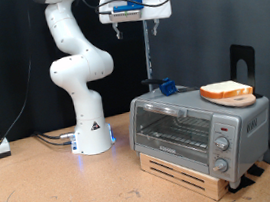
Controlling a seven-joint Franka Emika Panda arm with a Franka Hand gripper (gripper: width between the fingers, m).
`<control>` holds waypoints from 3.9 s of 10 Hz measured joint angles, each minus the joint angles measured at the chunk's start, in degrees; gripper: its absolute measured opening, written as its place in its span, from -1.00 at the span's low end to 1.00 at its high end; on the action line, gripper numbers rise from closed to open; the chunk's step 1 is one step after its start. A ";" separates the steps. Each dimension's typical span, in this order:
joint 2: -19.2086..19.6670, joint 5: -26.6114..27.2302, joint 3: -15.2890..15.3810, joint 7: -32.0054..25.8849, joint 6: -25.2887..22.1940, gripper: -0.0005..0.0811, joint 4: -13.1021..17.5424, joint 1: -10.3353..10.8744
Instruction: Make a piece of toast with the oven
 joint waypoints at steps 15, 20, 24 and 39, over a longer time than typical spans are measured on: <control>1.91 10.91 -12.97 -44.03 8.03 0.99 -9.19 7.21; 2.33 10.71 -13.43 -43.98 14.16 0.99 -13.92 6.08; 2.32 22.51 -17.78 -51.96 12.08 0.99 -12.57 9.01; 12.27 14.78 -14.68 -51.05 28.92 0.99 -23.67 8.42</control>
